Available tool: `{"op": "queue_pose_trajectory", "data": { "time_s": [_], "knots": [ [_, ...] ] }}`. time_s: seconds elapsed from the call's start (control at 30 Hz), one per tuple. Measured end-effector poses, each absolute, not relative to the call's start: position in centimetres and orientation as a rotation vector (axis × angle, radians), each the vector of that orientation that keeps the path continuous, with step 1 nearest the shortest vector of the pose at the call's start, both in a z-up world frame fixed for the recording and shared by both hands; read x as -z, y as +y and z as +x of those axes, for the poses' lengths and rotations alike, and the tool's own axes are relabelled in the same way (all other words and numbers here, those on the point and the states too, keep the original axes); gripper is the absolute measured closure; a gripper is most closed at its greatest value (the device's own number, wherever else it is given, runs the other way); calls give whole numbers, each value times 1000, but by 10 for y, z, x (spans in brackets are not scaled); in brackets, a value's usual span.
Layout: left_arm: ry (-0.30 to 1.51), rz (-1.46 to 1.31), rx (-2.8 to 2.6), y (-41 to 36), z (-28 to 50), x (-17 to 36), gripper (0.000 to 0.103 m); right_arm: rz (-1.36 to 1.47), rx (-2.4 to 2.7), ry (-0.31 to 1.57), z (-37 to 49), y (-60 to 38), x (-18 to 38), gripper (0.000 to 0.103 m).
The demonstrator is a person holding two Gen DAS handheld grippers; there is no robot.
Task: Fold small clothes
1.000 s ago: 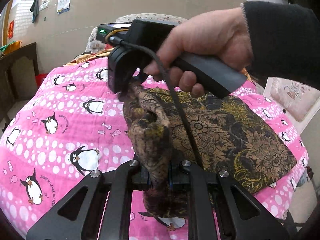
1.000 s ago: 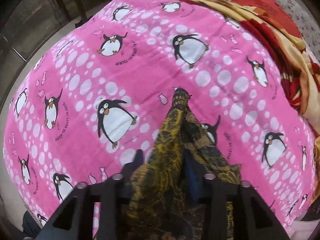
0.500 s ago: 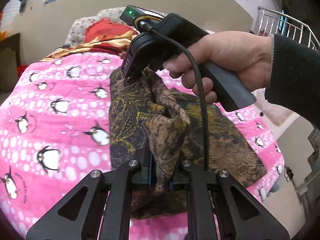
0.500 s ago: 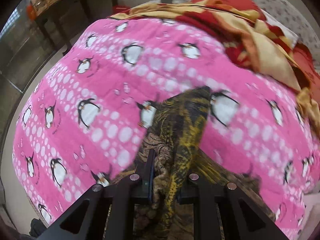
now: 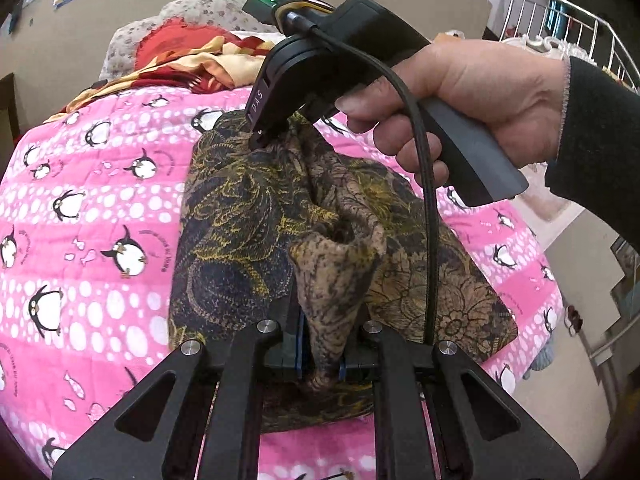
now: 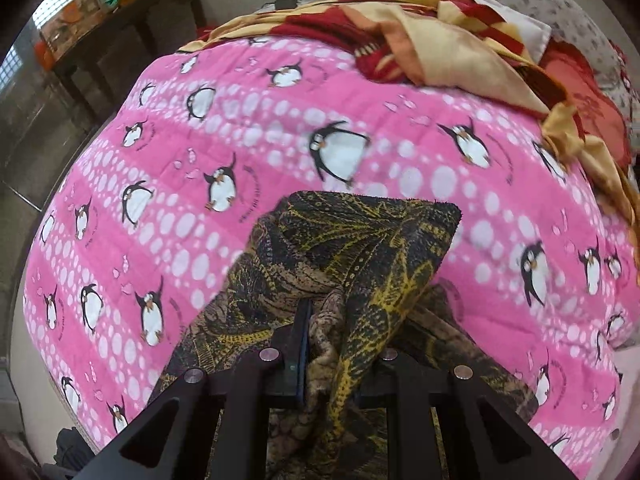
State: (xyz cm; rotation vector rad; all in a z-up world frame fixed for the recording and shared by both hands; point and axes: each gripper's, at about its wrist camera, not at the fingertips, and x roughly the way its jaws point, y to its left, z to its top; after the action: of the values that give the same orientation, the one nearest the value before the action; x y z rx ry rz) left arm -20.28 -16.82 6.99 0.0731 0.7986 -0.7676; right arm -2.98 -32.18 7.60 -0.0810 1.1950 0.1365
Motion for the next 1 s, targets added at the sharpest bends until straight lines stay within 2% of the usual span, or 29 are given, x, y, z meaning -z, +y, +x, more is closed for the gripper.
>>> {"op": "queue_pose_trajectory", "data": {
  "time_s": [1.0],
  "knots": [
    [833,169,822,-231,-227,-64,93,-6,-122,1186,-66,-403,-70,89]
  ]
}}
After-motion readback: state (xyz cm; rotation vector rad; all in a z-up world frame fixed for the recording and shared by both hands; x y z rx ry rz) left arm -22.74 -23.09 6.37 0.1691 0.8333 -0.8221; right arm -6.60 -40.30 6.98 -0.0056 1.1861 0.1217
